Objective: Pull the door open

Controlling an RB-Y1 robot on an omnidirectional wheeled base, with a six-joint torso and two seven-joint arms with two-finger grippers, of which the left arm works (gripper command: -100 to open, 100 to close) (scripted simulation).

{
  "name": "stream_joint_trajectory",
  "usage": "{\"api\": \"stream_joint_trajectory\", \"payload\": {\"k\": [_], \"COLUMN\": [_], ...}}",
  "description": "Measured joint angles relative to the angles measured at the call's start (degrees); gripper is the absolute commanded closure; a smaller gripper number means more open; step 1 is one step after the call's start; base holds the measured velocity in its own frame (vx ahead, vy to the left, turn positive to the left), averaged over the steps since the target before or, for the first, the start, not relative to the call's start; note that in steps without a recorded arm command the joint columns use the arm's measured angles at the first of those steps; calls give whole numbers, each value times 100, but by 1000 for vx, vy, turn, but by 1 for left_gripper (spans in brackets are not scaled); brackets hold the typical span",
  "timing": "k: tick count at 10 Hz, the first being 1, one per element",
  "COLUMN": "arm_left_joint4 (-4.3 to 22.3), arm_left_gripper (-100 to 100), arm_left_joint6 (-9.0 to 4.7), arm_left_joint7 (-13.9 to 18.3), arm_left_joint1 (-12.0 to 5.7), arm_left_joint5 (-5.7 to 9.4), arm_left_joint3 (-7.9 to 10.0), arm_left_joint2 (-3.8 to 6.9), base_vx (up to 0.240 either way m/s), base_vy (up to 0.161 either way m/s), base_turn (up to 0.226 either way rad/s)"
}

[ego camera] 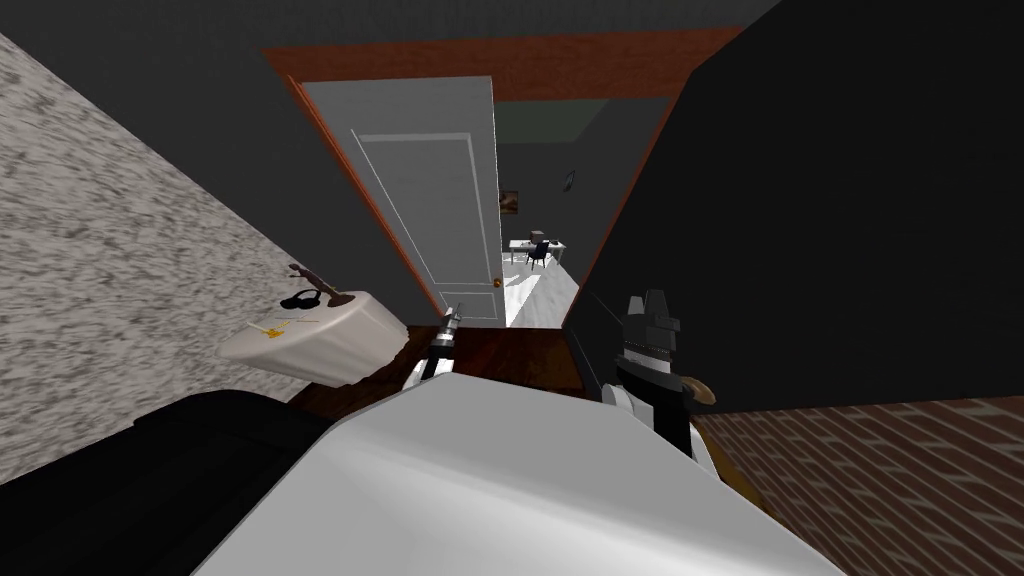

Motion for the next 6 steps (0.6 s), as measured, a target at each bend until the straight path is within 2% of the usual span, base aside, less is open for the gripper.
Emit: {"api": "stream_joint_trajectory", "payload": {"k": [6], "arm_left_joint4": [746], "arm_left_gripper": [-100], "arm_left_joint6": [-226], "arm_left_joint7": [-769], "arm_left_joint1": [-139], "arm_left_joint5": [-224], "arm_left_joint3": [256], "arm_left_joint2": [-43], "base_vx": [105], "base_vy": [-20], "base_turn": [-43]}}
